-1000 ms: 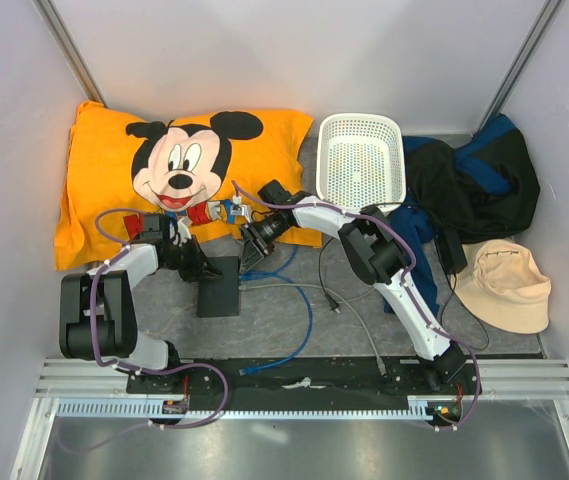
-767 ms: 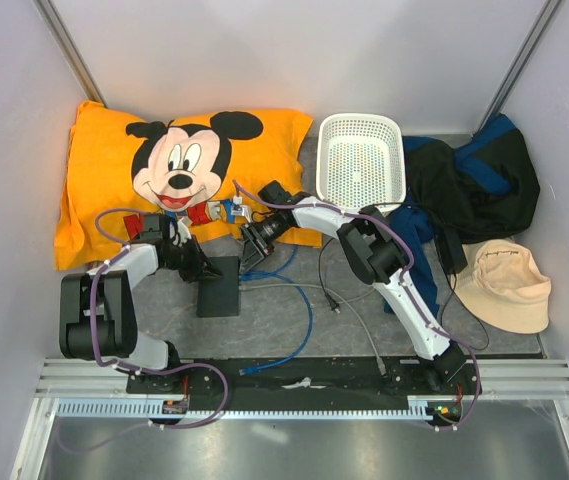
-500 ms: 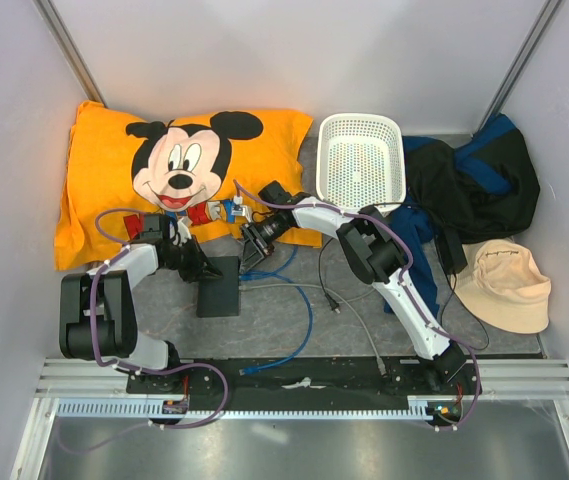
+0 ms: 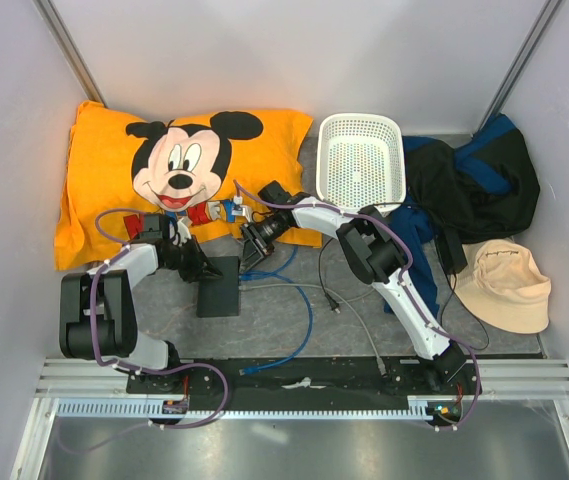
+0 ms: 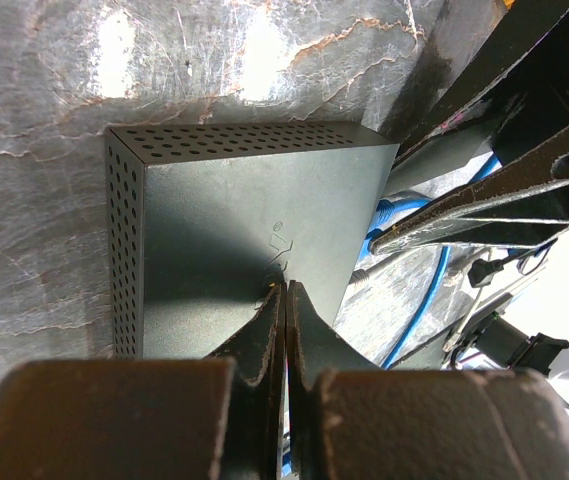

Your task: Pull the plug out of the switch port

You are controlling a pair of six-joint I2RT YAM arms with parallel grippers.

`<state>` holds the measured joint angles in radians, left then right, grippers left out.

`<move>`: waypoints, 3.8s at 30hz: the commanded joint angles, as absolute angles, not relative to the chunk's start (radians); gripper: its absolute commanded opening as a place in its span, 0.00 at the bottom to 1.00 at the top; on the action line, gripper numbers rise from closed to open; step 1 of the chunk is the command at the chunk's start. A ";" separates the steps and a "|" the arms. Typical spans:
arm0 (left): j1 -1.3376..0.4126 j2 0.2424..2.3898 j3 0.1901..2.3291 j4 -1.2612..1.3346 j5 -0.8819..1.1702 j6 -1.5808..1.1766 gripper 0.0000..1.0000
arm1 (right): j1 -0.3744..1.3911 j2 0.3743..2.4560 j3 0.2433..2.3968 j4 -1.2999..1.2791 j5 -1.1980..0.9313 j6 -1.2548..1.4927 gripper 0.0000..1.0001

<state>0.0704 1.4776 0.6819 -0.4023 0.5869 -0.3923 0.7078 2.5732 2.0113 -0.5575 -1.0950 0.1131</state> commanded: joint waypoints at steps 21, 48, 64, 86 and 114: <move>0.060 1.545 0.655 -0.408 0.391 -0.313 0.03 | 0.726 2.638 2.016 -0.548 -0.862 0.081 0.26; 0.046 1.551 0.655 -0.405 0.385 -0.314 0.04 | 0.630 2.617 1.969 -0.693 -0.836 -0.098 0.00; 0.035 1.551 0.658 -0.405 0.383 -0.313 0.04 | 0.620 2.495 2.083 -0.758 -0.724 -0.305 0.00; 0.021 1.568 0.667 -0.400 0.397 -0.305 0.04 | 0.646 2.042 1.874 -0.226 -0.709 -0.213 0.00; 0.021 1.588 0.687 -0.399 0.403 -0.291 0.04 | 0.683 1.865 2.233 -0.310 -0.376 -0.656 0.01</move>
<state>0.0433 1.5116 0.7189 -0.4252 0.5819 -0.3763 0.6956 1.9579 2.1849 -0.3824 -0.5056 -0.5358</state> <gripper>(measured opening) 0.041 0.021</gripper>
